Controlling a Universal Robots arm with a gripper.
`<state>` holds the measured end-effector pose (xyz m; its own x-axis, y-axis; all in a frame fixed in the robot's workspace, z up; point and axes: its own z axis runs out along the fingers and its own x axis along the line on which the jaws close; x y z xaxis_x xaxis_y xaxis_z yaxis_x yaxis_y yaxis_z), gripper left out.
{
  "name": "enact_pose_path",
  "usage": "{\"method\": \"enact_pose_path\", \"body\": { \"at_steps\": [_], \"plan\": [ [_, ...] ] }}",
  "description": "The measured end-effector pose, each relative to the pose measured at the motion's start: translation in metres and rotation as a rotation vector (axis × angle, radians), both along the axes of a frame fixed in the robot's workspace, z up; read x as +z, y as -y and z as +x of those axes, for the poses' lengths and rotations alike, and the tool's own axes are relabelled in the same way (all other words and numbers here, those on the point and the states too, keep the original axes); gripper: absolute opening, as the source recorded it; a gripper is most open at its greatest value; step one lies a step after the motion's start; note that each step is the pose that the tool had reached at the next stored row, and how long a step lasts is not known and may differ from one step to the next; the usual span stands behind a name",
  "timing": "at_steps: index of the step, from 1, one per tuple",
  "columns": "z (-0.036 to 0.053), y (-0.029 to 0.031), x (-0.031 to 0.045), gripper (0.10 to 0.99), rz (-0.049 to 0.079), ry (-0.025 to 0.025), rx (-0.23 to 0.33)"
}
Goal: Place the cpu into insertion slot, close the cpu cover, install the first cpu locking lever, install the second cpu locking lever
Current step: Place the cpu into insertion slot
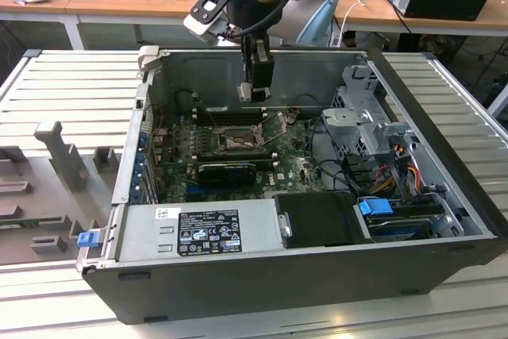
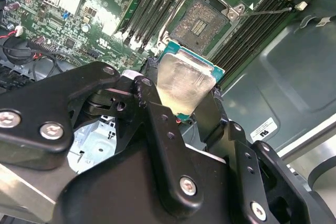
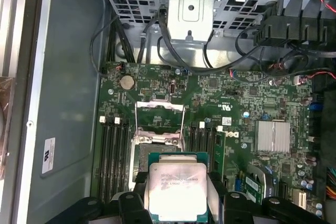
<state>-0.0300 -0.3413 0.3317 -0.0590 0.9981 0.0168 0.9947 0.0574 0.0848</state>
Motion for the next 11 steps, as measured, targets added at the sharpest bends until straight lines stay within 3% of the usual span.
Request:
{"method": "enact_pose_path", "body": {
  "at_steps": [11],
  "plan": [
    [-0.0008, 0.0000, -0.0111, 0.529, 0.000, -0.0005, -0.022]
  ]
}}
